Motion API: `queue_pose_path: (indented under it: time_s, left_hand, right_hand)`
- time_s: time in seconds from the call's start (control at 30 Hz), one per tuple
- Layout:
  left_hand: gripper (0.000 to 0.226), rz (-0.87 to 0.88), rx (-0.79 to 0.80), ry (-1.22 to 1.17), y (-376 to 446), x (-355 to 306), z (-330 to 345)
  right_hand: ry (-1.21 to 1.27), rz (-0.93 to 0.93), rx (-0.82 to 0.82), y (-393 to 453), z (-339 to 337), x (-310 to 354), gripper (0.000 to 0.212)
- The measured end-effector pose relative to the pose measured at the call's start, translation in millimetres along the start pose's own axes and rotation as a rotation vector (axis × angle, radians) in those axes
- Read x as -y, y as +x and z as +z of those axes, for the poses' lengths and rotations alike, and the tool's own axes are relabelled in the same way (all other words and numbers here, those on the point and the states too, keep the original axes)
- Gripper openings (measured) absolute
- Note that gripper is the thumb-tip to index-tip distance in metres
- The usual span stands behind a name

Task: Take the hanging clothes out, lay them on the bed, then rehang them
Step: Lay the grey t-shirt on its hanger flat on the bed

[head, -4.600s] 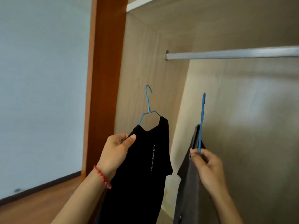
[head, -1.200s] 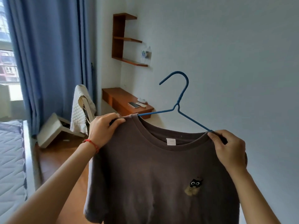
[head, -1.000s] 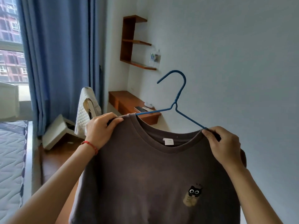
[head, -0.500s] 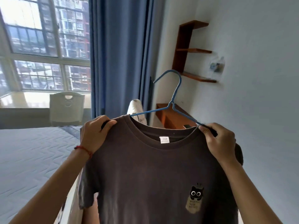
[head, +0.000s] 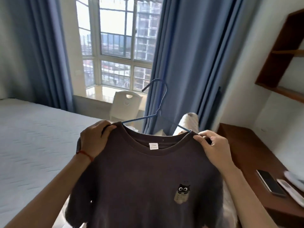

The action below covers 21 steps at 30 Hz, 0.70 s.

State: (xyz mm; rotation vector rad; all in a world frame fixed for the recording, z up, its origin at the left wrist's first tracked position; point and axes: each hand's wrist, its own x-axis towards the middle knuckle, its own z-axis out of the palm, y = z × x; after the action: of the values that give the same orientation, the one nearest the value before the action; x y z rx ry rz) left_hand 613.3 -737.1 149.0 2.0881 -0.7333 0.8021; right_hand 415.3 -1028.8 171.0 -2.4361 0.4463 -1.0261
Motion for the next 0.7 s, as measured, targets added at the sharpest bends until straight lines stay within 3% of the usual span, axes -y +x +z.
queue_pose_path:
  time_s: [0.2,0.33,0.7]
  left_hand:
    - [0.044,-0.208,-0.037,0.090,26,43,28]
    - [0.030,-0.289,-0.051,0.157,46,82,51]
    - [0.022,-0.481,-0.117,0.181,164,233,150]
  right_hand:
    - [0.066,-0.078,0.130,88,74,-43,0.007]
    - [0.092,-0.129,0.138,140,138,-46,0.010]
    - [0.133,-0.249,0.185,337,334,-47,0.014]
